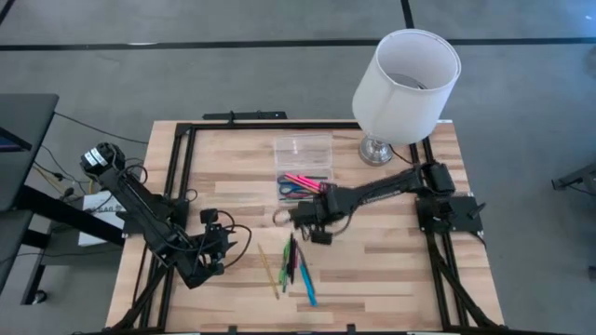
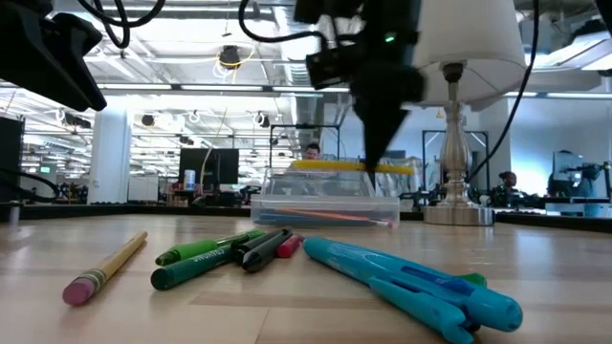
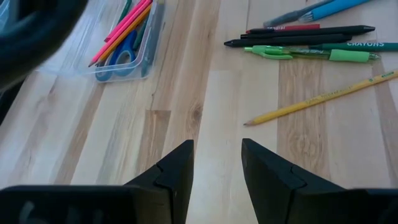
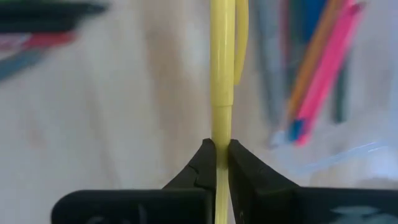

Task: Pick & place school supplies into a supply box
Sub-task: Put the yellow pen into the supply box, then put the yellow pencil into the supply box

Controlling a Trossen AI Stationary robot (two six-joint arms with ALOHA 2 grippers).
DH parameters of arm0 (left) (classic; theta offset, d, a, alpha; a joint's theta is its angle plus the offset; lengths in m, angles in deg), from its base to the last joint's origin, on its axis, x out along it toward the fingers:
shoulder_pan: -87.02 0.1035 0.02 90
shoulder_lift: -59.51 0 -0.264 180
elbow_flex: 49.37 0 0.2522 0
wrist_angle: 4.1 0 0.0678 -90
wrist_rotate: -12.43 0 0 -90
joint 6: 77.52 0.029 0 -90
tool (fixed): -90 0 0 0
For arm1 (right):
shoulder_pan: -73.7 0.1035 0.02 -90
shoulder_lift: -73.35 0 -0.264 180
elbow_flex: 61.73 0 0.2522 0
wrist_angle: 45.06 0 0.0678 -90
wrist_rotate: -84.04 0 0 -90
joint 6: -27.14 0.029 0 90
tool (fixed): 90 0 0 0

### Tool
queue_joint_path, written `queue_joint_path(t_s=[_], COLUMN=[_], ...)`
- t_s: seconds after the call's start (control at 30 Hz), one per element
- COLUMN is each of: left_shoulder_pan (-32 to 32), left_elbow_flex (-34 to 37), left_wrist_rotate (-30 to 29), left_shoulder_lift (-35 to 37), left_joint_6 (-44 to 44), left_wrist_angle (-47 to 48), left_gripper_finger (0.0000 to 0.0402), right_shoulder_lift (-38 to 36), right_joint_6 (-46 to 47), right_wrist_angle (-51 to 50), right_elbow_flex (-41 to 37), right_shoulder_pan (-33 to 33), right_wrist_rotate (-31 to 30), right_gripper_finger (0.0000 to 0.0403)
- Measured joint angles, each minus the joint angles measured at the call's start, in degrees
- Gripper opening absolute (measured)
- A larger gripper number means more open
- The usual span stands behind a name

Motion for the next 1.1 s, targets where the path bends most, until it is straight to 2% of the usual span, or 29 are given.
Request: queue_joint_path(t_s=[0.2,0.4,0.63,1.1], left_shoulder_pan=[0.0,0.0,0.0,0.0], left_elbow_flex=[0.0,0.0,0.0,0.0], left_wrist_rotate=[0.0,0.0,0.0,0.0], left_shoulder_lift=[0.0,0.0,0.0,0.0], left_joint_6=[0.0,0.1,0.2,0.3], left_wrist_angle=[0.0,0.0,0.1,0.1], left_gripper_finger=[0.0130,0.0129,0.0129,0.0129], right_shoulder_lift=[-0.1,0.2,0.3,0.4], right_joint_6=[-6.6,-10.9,-10.7,-9.6], right_wrist_angle=[3.6,7.4,9.0,10.4], right_elbow_flex=[1.5,1.5,1.5,1.6], right_shoulder_pan=[-8.8,-15.8,-17.6,-17.6], right_wrist_rotate=[0.2,5.5,8.8,8.7], right_gripper_finger=[0.0007,0.0007,0.0021,0.0110])
